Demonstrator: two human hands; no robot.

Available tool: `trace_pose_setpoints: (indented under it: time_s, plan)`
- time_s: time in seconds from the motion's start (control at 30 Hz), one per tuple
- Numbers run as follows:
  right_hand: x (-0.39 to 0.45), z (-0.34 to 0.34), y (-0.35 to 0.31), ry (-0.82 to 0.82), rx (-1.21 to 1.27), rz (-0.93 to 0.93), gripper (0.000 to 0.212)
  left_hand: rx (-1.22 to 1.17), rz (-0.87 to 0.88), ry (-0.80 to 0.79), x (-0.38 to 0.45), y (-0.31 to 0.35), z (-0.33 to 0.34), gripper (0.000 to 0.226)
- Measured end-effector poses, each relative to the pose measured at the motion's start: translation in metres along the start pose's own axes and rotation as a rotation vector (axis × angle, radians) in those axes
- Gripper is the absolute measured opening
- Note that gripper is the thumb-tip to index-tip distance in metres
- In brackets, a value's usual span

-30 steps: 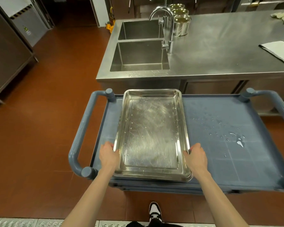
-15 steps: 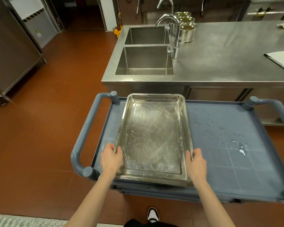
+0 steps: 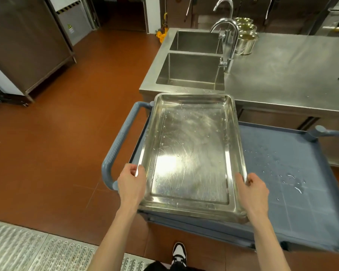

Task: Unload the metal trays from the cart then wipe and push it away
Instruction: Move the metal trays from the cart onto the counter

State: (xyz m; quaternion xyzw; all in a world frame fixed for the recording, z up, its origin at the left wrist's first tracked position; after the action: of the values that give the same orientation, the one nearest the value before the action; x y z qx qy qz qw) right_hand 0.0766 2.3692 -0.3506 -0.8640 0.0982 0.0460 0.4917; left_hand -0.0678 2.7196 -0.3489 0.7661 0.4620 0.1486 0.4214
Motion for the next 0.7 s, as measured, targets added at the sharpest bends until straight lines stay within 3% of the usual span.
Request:
trace_pose_setpoints:
  time_s: [0.27,0.7]
  plan:
    - [-0.038,0.017,-0.041,-0.094,0.027,-0.098,0.040,-0.092,-0.047,0.104,-0.025,-0.017,-0.076,0.012]
    - [-0.137,0.106,-0.115,-0.342,-0.032,-0.276,0.037,-0.191,-0.171,0.347,-0.066,-0.113,-0.215,0.012]
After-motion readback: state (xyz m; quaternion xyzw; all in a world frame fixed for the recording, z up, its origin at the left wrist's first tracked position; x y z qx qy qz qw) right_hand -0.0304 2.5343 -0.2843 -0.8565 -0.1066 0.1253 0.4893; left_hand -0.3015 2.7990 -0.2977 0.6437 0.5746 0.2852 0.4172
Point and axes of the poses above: each hand's wrist, its own x-axis towards the middle knuckle, its own z-axis out of the palm, y = z × x, the point moved 7 cm from there along x, towards the middle knuckle, and after that the axes turned 6 degrees about x, right-handed, at the moved point
